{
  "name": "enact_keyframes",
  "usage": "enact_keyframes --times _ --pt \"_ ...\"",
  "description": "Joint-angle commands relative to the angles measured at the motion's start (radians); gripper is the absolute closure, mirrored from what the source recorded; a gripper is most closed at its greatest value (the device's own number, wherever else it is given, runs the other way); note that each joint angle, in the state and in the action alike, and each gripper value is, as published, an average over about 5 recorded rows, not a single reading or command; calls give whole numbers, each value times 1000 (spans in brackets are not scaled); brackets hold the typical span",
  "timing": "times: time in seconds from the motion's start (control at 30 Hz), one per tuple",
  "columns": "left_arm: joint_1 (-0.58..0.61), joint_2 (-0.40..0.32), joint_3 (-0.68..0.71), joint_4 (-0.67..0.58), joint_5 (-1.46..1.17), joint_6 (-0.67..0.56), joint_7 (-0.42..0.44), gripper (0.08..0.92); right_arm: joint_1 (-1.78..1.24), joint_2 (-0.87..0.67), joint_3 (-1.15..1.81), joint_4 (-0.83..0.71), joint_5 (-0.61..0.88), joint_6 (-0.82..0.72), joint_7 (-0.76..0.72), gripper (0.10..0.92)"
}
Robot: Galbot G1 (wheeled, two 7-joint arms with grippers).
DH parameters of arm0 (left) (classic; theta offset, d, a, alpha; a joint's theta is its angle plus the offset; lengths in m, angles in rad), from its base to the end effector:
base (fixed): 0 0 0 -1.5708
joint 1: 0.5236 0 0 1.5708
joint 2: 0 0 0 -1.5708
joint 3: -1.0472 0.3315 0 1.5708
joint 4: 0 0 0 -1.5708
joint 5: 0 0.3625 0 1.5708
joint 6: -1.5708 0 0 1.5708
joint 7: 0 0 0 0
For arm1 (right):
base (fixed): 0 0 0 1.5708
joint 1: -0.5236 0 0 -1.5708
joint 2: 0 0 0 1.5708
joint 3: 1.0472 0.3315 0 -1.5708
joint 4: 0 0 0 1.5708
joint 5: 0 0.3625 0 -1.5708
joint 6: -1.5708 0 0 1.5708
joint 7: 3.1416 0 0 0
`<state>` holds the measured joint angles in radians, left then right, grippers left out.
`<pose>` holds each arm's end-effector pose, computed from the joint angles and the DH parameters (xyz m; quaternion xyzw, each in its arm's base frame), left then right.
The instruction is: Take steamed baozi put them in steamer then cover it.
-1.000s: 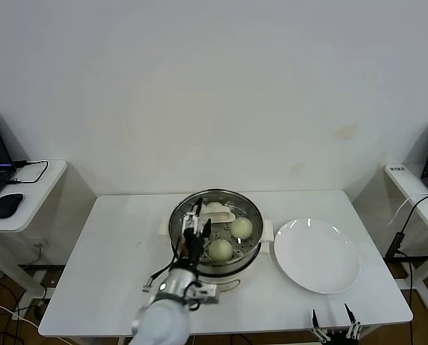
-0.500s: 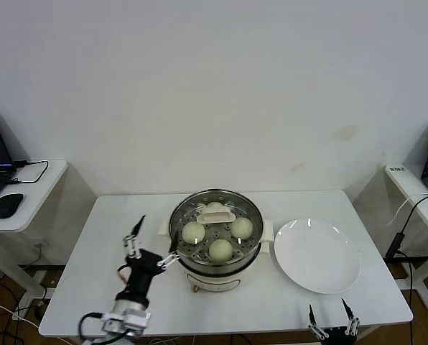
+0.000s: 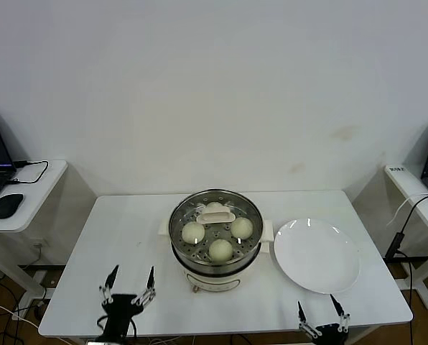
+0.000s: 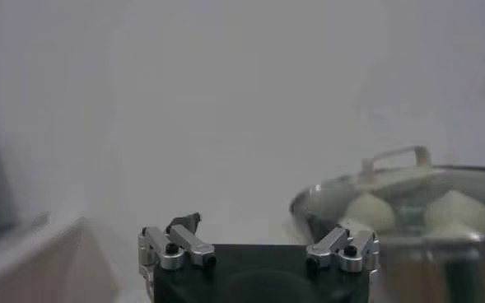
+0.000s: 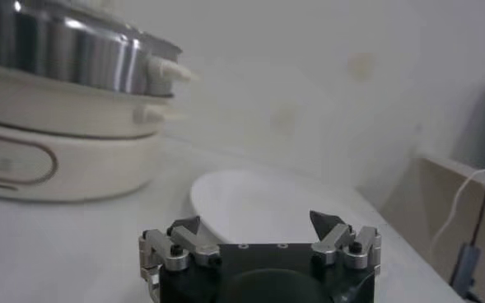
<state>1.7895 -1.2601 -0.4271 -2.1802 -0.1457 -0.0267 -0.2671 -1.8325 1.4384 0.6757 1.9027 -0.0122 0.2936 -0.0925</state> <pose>0.1323 0.0106 -0.2935 0.0044 -0.9974 -0.0263 0.0664 0.0949 -0.0796 -0.3842 0.0331 -0.9911 0.1015 0.0794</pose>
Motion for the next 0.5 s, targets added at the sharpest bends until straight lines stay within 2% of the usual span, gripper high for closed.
enact_keyframes --times 0.03,0.5 --pt "122 -68 -29 35 -164 -53 20 177 -31 -69 -79 87 155 -111 14 203" --pt "126 -110 -23 80 -85 -83 45 177 -34 -94 -124 97 164 -174 32 203"
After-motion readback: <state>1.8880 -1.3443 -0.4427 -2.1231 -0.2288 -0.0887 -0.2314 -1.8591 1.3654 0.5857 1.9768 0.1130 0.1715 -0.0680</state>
